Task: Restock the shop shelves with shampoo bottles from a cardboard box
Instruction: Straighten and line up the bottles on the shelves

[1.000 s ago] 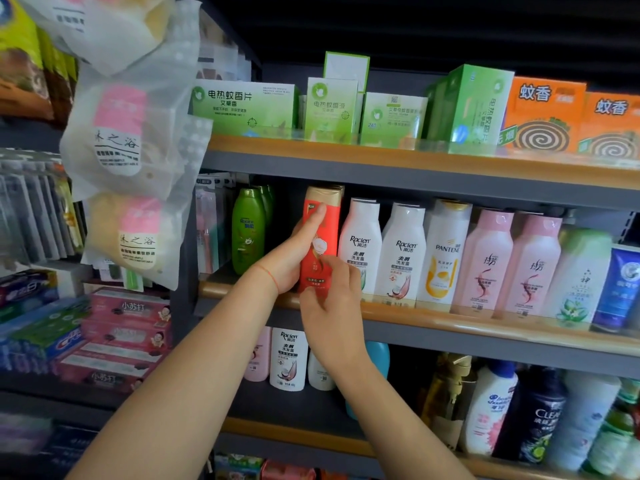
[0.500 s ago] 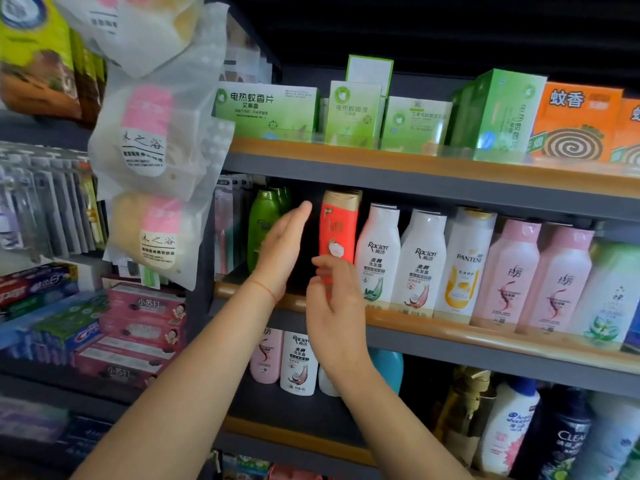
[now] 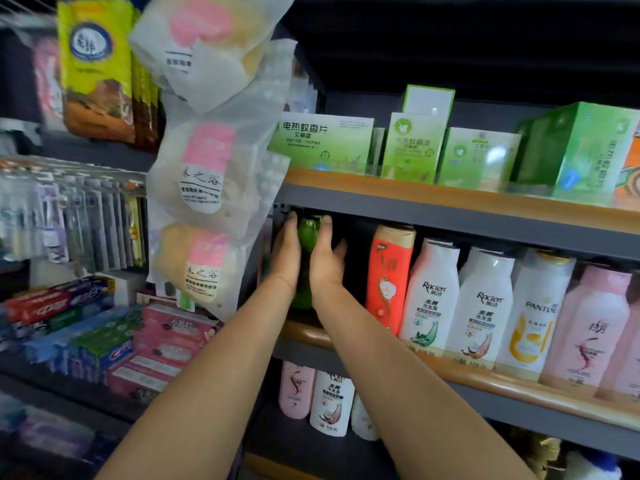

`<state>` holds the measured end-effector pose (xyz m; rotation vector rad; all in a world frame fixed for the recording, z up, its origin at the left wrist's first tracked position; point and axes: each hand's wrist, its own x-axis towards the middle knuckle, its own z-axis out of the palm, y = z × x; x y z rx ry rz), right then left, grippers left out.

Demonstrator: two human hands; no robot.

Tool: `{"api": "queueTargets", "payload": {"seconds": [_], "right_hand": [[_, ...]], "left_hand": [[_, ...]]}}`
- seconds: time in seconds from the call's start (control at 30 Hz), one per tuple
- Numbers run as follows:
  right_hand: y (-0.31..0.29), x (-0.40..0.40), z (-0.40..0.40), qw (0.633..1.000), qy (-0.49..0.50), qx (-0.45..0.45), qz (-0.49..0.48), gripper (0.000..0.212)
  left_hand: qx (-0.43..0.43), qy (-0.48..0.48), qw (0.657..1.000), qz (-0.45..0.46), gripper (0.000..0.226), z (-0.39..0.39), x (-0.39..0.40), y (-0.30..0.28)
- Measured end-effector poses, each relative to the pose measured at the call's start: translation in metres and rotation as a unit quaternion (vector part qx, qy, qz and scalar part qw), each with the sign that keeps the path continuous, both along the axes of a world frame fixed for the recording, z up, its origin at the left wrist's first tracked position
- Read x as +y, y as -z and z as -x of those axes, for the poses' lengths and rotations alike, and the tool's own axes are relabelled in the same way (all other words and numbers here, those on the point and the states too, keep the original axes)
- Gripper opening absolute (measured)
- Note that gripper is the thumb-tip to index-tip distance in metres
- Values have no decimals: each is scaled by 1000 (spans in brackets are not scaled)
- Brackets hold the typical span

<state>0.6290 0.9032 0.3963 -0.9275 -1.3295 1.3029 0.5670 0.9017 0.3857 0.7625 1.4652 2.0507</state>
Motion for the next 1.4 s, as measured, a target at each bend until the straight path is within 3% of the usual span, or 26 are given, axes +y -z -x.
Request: {"api": "queueTargets", "payload": {"seconds": [0.1,0.17,0.3,0.47,0.57,0.77,0.9,1.03,1.4], "right_hand": [[2,10,7,999,8,-31,-27,83],[3,15,10,999,7,-39,-30,83],[4,25,16,1000,7,-12,12,80],[10,32,22,1000,4,7,22,75],[12,39,24,999,-7,25,32,69],[16,41,27,1000,4,12,20,70],[12,37,23,999,10,4,31,70],[7,30,19,999,8,-18,47,73],[13,4,-3,998,-15,-35,48,82]], "left_hand": [[39,-1,999,-5,63,-1,0,-8],[61,-3,998,10,65,3,8,-6],[-17,22,999,24,70,4,13,-6],[2,79,996,46,62,4,16,-1],[-7,99,994,45,76,9,26,4],[10,105,993,49,69,6,22,3],[12,90,995,49,51,1,14,-2],[14,75,996,52,58,0,11,-1],[-20,122,992,38,51,-17,-22,3]]}}
